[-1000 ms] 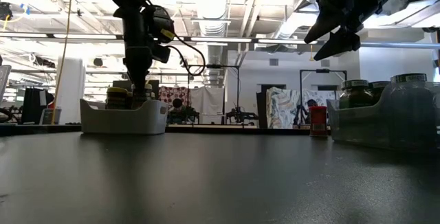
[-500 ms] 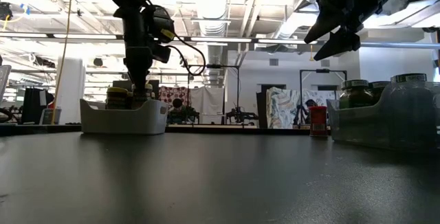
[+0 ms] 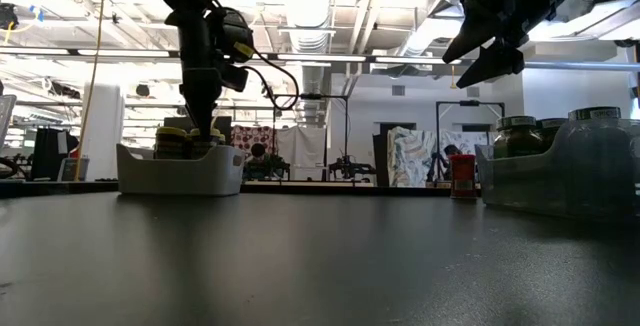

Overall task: Sort spices by type
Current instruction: Put the yellow seasoning bottle into the gray bin

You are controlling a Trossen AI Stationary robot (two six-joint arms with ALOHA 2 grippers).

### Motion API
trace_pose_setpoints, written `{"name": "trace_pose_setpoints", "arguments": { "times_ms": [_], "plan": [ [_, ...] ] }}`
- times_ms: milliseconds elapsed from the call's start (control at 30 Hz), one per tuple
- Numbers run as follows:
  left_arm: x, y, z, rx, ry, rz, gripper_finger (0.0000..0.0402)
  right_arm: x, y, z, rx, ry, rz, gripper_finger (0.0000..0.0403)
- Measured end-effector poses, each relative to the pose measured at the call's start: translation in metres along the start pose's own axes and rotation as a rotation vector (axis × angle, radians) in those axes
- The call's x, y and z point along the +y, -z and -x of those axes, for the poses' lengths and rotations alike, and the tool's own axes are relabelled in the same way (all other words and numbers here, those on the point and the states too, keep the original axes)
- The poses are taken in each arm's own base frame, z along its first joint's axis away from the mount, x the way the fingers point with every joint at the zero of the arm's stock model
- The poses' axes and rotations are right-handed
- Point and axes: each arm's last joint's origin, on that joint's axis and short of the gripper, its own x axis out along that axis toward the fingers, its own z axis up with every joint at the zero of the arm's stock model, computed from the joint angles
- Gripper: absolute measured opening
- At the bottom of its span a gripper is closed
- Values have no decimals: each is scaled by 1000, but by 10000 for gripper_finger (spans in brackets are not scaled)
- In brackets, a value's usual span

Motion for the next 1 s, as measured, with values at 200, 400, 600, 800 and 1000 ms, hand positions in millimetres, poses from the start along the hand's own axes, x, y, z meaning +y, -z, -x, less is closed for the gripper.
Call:
{"name": "trace_pose_setpoints", "arguments": {
  "times_ms": [200,400,600,800,1000],
  "plan": [
    [0,1,0,6,2,0,283,0,0,0,0,0,0,384],
    [0,1,0,9,-6,-2,282,0,0,0,0,0,0,384],
    [1,1,1,23,-45,11,282,0,0,0,0,0,0,384],
    [1,5,8,27,-79,39,282,0,0,0,0,0,0,384],
    [-2,9,20,-16,-87,74,282,0,0,0,0,0,0,384]
  ]
}}
